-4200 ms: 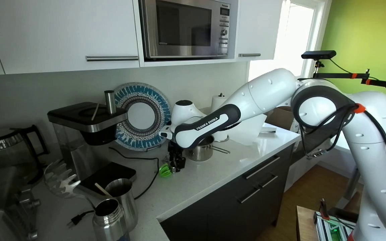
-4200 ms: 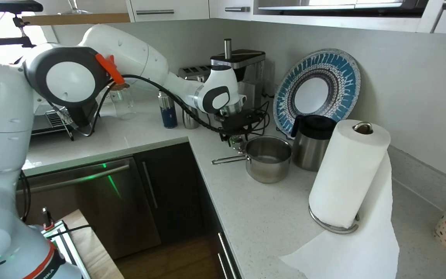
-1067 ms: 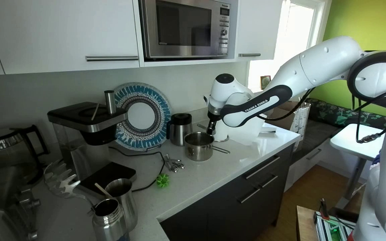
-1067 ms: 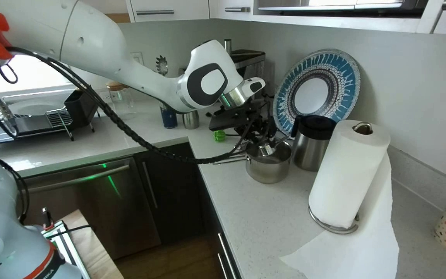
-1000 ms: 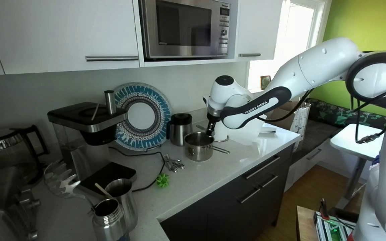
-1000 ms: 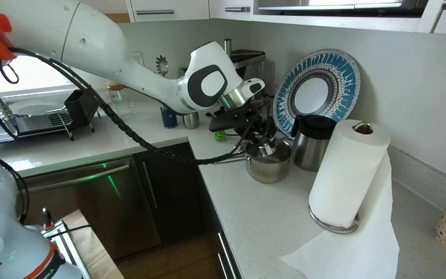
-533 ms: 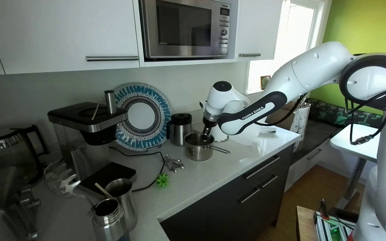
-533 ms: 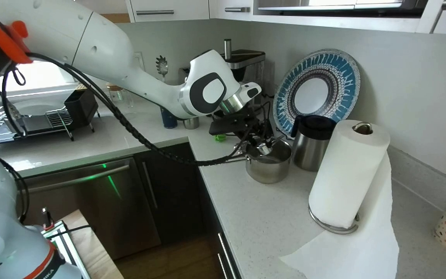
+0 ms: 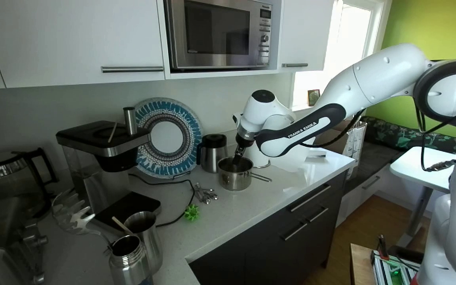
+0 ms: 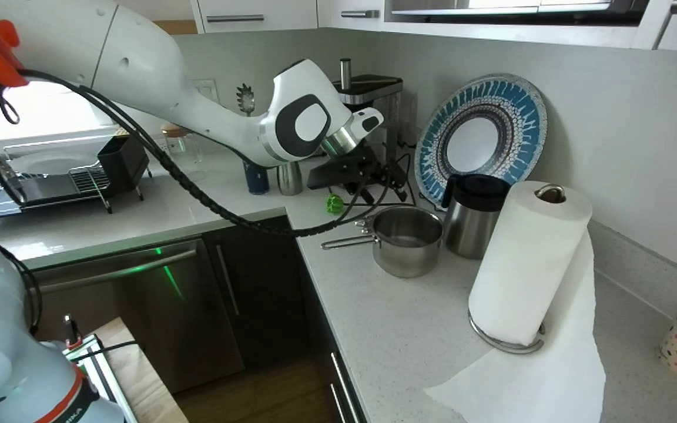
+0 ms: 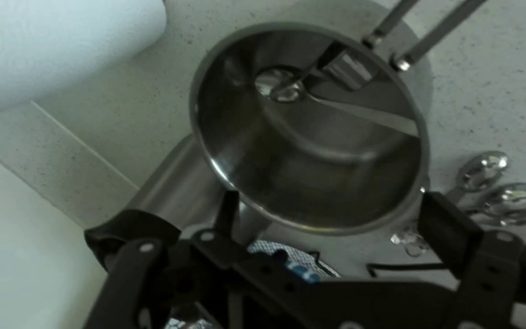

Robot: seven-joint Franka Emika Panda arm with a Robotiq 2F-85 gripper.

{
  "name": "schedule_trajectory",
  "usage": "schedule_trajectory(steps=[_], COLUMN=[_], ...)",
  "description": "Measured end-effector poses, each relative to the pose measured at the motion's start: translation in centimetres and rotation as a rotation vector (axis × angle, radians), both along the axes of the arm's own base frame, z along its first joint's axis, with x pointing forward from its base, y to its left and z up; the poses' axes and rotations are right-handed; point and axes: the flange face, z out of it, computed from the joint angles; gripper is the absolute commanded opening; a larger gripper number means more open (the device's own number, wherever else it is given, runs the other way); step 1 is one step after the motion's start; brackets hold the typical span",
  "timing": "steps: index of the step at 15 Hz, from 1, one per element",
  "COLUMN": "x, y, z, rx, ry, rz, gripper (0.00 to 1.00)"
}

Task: Put the silver measuring cup in the pot

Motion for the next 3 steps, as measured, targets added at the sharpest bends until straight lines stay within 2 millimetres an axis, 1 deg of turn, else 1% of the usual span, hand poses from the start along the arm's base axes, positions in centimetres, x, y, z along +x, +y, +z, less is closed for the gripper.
schedule_trajectory(steps=[1,3], x=[0.0,-0.3], y=[1.4,5.2], z=[0.3,0.3], rx=[0.029,0.096], ry=[0.001,0.014], rz=[0.036,0.129], gripper=[1.00,1.00])
